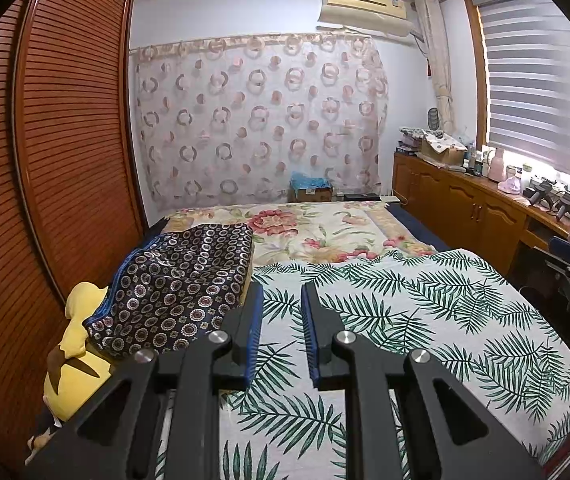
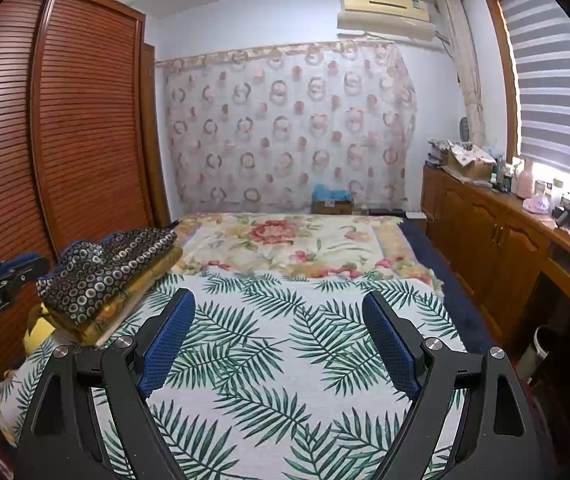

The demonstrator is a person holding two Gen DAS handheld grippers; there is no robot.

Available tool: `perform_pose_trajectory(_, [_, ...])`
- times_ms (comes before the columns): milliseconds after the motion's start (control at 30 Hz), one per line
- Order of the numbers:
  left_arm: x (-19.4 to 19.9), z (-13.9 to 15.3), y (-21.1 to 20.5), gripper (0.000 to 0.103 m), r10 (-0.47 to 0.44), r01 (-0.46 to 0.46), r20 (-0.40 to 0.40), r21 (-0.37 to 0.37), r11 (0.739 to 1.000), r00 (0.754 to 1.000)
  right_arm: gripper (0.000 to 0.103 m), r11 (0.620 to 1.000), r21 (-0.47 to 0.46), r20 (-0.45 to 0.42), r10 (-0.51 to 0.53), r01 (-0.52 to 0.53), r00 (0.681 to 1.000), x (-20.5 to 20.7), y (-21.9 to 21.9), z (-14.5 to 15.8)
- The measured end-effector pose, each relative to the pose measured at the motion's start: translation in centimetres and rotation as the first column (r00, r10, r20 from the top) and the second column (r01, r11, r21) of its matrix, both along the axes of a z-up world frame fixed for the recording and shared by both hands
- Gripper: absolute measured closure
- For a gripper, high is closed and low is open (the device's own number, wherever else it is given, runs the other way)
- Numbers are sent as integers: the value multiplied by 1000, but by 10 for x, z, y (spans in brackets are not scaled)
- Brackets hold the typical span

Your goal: Fold small clothes

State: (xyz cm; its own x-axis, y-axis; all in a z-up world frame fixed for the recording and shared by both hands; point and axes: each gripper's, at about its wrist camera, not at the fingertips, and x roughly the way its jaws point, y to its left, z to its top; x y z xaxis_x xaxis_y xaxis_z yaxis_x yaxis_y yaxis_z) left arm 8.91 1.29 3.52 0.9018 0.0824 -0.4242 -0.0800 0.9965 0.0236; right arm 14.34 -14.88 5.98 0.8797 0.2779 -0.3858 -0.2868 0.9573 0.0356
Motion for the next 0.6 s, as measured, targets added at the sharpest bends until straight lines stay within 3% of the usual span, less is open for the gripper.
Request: perform_pose_trajectory(600, [0, 0, 0, 85, -2, 2, -1, -5, 1000, 1000, 15, 1000, -1, -1, -1, 1, 1000, 0, 3, -1])
